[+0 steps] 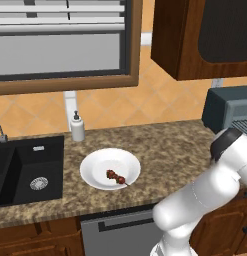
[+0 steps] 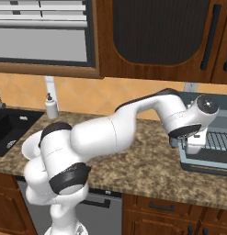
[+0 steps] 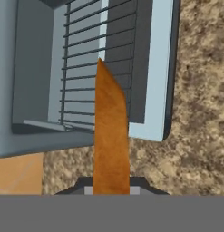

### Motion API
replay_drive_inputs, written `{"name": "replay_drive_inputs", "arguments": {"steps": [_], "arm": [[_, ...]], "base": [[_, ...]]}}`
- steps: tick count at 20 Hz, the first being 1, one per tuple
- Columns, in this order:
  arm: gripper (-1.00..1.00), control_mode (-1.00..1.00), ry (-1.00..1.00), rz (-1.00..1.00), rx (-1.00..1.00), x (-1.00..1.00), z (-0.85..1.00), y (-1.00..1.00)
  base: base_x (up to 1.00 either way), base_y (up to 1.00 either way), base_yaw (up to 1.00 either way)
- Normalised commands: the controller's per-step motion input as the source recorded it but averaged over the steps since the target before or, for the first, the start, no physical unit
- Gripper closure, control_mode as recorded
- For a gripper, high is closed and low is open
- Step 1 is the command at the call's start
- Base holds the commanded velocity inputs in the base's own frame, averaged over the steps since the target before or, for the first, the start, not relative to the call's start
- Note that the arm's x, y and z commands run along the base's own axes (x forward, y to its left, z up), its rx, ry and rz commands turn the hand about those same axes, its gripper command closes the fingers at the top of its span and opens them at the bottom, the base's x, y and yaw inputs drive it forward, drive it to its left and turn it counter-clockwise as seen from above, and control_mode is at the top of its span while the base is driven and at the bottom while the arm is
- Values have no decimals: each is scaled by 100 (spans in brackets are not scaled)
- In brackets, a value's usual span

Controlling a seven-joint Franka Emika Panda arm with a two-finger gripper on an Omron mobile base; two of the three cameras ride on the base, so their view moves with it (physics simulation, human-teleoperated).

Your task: Pick up the kebab skewer and baguette bread, and place them inside the toaster oven. Close the toaster oven door and start by setting the timer.

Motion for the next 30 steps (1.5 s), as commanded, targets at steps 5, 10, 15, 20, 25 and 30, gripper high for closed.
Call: {"name": "replay_drive_inputs", "arguments": {"steps": [5, 10, 15, 20, 25, 30], "arm": [[100, -100, -1, 0, 0, 30, -13, -25], [100, -100, 0, 0, 0, 45, -8, -15], [100, -100, 0, 0, 1, 33, -12, -19], [100, -100, 0, 0, 4, 20, -3, -24], [100, -100, 0, 0, 0, 16, -26, -2], [100, -100, -3, 0, 0, 27, -30, -5]], "base": [[0, 0, 0], [0, 0, 0], [0, 0, 0], [0, 0, 0], [0, 0, 0], [0, 0, 0]]}}
